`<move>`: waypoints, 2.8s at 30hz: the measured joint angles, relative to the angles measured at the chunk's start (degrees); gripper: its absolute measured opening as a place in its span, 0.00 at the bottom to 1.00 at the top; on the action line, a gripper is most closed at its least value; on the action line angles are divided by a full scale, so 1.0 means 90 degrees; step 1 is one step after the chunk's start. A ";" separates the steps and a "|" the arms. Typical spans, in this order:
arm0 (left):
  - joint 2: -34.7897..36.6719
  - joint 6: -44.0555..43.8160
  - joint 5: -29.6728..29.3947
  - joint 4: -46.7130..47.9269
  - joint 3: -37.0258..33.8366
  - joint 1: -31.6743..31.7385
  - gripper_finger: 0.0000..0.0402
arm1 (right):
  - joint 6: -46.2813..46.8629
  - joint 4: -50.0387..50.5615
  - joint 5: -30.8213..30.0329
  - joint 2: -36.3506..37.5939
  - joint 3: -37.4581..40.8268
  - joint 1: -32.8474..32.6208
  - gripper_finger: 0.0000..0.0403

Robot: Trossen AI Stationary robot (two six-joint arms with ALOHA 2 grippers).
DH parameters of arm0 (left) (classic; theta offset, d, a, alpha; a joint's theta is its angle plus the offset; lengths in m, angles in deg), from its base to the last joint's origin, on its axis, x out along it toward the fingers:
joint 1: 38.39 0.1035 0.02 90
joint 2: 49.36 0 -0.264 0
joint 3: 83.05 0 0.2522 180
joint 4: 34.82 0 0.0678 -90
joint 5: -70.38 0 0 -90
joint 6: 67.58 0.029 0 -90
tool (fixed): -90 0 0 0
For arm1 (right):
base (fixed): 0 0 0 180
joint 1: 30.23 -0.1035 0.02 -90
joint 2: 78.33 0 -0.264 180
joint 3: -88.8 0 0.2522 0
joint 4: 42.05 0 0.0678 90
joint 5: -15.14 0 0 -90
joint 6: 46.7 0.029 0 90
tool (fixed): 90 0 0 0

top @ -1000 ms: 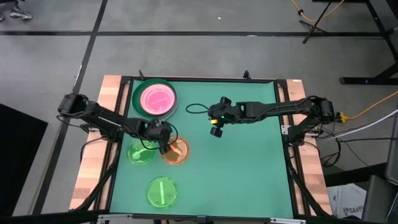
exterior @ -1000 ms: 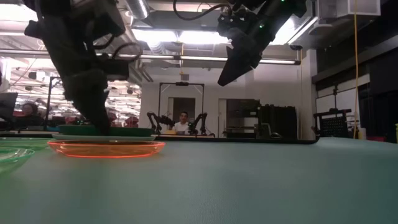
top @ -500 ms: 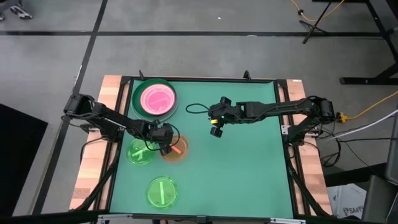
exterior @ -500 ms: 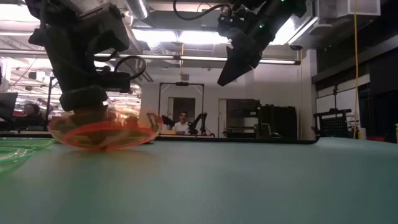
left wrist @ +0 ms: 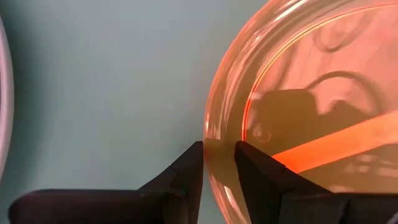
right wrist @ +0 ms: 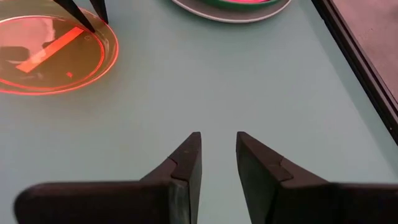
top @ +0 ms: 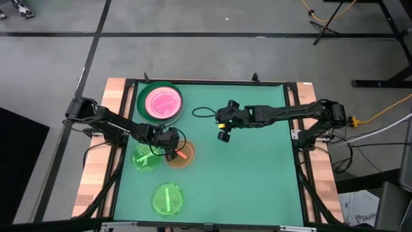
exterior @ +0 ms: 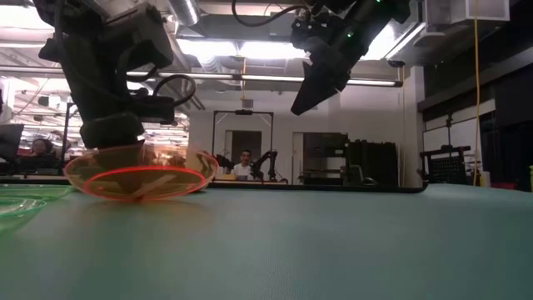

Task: Stack plastic plates
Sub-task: Stack the orange plate on top of the pink plate

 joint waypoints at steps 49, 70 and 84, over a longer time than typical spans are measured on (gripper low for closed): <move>0.0636 0.0007 0.0636 -0.0056 -0.0002 -0.0010 0.00 | 0.0000 -0.0171 -0.0002 0.0000 0.0000 0.0002 0.22; 0.1216 -0.0109 0.0831 -0.0354 0.0002 0.0407 0.00 | -0.0005 -0.0249 -0.0002 0.0000 0.0000 0.0002 0.22; 0.1986 0.0066 0.0835 -0.0290 0.0002 0.1345 0.00 | -0.0015 -0.0254 -0.0002 0.0000 0.0000 0.0002 0.22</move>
